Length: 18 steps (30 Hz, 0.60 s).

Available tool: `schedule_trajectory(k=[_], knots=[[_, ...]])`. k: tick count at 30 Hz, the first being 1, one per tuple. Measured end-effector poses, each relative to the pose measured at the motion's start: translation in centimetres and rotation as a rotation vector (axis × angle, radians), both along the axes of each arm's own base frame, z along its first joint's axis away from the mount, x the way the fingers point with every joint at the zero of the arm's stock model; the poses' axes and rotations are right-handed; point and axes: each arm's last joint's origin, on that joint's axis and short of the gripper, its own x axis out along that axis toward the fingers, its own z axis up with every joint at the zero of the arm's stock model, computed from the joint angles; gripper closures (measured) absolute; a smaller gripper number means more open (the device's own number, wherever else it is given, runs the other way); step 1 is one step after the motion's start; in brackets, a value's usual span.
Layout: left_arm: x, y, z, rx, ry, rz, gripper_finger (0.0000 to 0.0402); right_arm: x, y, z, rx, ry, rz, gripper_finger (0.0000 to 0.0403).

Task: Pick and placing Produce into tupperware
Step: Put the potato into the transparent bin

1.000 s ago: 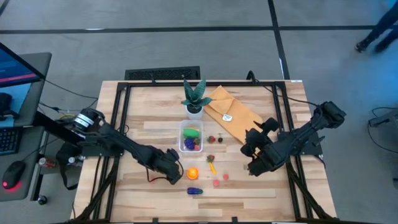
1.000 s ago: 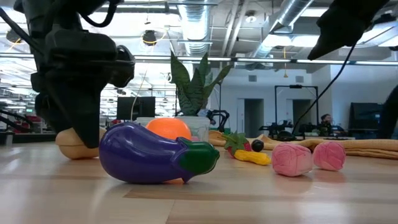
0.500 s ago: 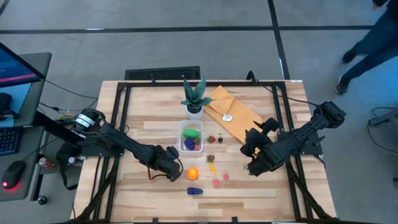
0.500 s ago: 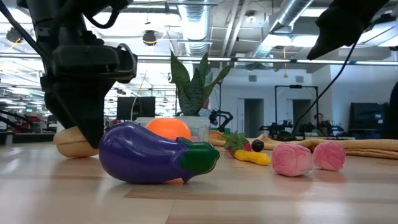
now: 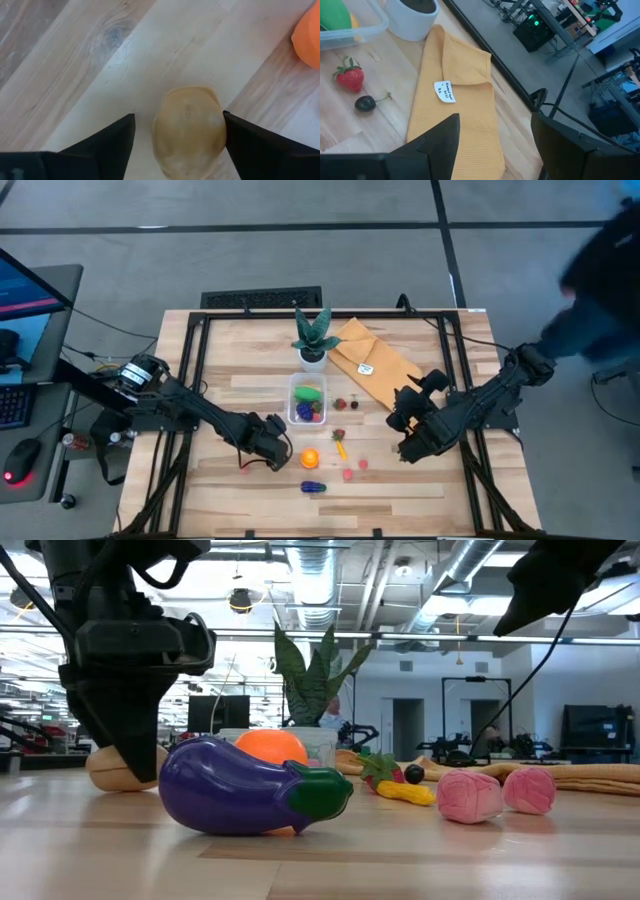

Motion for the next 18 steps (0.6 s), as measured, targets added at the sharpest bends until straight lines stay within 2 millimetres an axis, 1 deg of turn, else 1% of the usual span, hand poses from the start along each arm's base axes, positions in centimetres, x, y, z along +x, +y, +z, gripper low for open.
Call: schedule_trajectory(k=[6, 9, 12, 18], knots=[[0.00, 0.00, 0.01, 0.002, 0.000, -0.005, 0.0184, 0.02, 0.01, 0.00, 0.002, -0.003, 0.000, 0.0163], [0.00, 0.00, 0.02, 0.003, 0.000, -0.010, 0.0199, 0.02, 0.01, 0.00, 0.002, -0.002, 0.000, 0.0163], [-0.01, 0.00, 0.02, 0.003, 0.000, -0.010, 0.0201, 0.02, 0.01, 0.00, 0.002, -0.002, 0.000, 0.0163], [-0.01, 0.00, 0.02, 0.003, 0.000, -0.015, 0.0179, 0.02, 0.02, 0.00, 0.002, -0.002, 0.000, 0.0163]])
